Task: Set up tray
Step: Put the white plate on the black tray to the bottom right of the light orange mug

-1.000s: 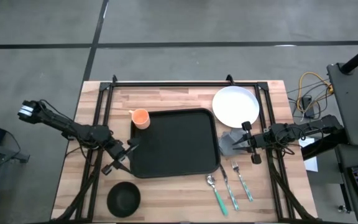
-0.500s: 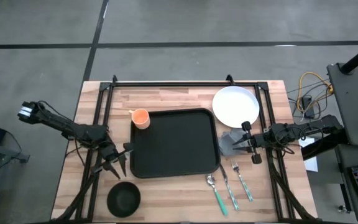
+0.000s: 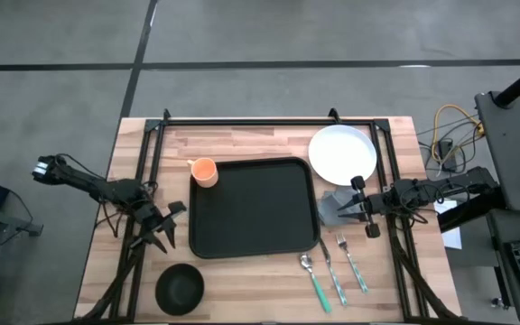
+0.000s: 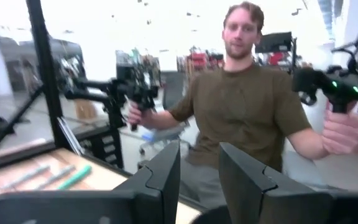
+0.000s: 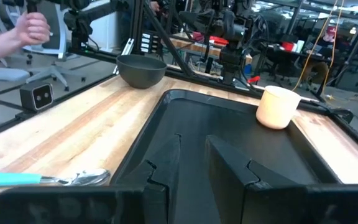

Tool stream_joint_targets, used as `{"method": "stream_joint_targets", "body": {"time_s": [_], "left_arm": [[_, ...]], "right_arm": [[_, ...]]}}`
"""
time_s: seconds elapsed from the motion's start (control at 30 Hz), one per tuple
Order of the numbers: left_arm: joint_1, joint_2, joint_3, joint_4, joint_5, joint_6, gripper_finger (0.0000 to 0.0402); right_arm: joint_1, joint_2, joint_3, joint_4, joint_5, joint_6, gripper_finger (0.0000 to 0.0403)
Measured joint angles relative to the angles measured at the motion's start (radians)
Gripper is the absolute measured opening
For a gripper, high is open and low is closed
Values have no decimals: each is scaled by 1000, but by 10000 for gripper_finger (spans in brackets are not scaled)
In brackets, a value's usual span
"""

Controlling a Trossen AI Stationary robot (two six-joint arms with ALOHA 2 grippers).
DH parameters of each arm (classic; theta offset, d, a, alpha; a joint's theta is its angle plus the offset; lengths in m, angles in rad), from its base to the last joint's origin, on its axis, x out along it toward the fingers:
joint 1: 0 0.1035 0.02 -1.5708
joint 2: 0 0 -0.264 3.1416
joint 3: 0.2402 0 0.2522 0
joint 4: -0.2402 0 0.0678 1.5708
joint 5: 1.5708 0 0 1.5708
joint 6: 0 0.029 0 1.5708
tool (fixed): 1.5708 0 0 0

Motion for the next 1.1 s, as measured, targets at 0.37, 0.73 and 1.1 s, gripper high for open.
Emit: {"method": "stream_joint_targets", "body": {"time_s": [0.37, 0.73, 1.1], "left_arm": [[0, -129, -12, -82, -121, 21, 89], [0, -121, -11, -126, -120, -14, 89], [0, -121, -12, -126, -118, -15, 89]], "right_arm": [[0, 0, 0, 158, 0, 71, 68], [0, 4, 0, 178, 167, 18, 68], [0, 55, 0, 141, 407, 77, 120]]}}
